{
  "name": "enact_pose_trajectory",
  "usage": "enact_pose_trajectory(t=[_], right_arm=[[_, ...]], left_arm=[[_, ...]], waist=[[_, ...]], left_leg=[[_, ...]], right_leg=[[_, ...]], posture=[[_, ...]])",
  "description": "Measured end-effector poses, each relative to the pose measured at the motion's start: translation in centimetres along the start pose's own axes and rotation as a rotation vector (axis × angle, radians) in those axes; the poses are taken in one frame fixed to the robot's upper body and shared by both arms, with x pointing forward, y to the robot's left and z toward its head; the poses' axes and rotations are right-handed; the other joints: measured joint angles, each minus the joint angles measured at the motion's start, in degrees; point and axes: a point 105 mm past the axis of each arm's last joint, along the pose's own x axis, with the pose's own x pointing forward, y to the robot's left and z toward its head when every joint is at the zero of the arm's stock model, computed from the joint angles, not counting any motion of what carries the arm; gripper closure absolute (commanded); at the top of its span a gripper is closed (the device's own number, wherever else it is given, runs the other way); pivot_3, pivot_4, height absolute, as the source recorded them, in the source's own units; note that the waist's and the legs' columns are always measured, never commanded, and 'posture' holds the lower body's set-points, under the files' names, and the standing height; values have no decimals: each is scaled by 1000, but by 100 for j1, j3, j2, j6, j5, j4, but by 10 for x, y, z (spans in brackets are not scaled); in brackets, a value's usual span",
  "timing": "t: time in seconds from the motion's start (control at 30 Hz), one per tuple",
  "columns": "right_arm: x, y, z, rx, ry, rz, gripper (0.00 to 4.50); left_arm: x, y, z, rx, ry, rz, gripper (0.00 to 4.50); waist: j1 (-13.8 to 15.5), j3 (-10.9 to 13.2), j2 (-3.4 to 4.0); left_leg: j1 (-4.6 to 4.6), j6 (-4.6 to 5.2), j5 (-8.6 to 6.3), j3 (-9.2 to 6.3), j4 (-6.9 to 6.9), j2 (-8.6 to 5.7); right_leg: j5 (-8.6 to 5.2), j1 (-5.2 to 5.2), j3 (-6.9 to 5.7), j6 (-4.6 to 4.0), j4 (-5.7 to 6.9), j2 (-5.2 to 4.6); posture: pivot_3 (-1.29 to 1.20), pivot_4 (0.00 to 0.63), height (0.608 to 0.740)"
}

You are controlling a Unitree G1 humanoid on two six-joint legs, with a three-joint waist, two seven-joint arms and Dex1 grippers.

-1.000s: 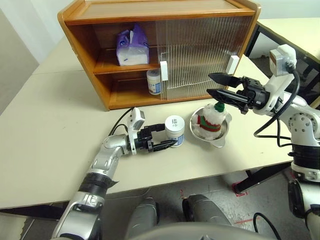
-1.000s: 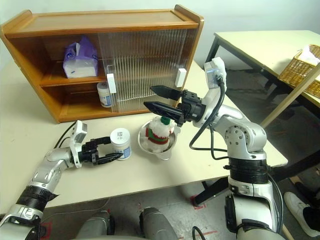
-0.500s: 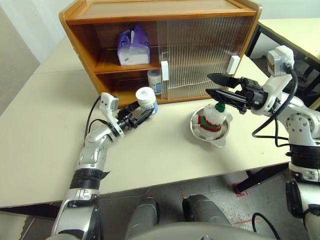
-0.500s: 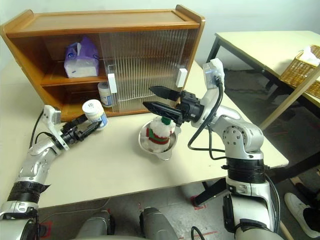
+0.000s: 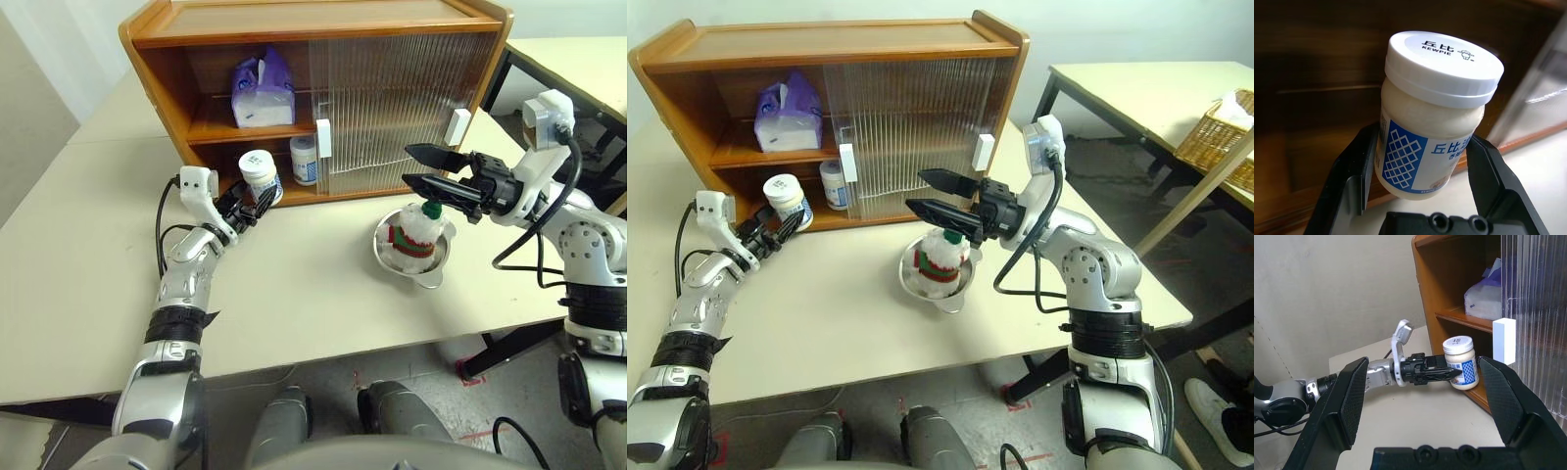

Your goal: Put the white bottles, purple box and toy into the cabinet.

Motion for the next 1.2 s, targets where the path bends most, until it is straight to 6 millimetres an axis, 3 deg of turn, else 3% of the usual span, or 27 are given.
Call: enact_pose_trajectory(t=[0.47, 0.73, 1.1, 1.13, 1.2], right_arm=[[0, 1, 0, -4, 1, 0, 0], [0, 1, 0, -6, 3, 0, 0], [-1, 1, 1, -8, 6, -2, 0], [-1, 1, 1, -8, 6, -2, 0], [-1, 1, 1, -8, 6, -2, 0]], left_arm=[[36, 6, -5, -49, 27, 241, 1423], [42, 16, -7, -52, 25, 352, 1423], [47, 13, -12, -59, 48, 369, 1423], [48, 13, -12, -58, 51, 368, 668], [47, 12, -15, -59, 60, 367, 42]], waist=[[-3, 5, -7], [-21, 5, -7], [-46, 4, -7], [-45, 5, -7], [-46, 5, -7]], left_leg=[[21, -2, 26, 2, 1, -29], [23, -2, 29, 8, 0, -73], [43, 8, 45, 5, 2, -118], [50, 8, 46, 4, 1, -119], [64, 7, 45, 3, 1, -120]], right_leg=[[16, 31, 3, 29, -8, 1], [17, 34, -10, 32, -9, 7], [24, 64, -8, 67, -14, -4], [24, 71, -8, 67, -15, -5], [22, 85, -6, 69, -16, -6]], posture=[[-127, 42, 740], [-138, 33, 740], [-135, 25, 740], [-135, 25, 740], [-132, 26, 740]])
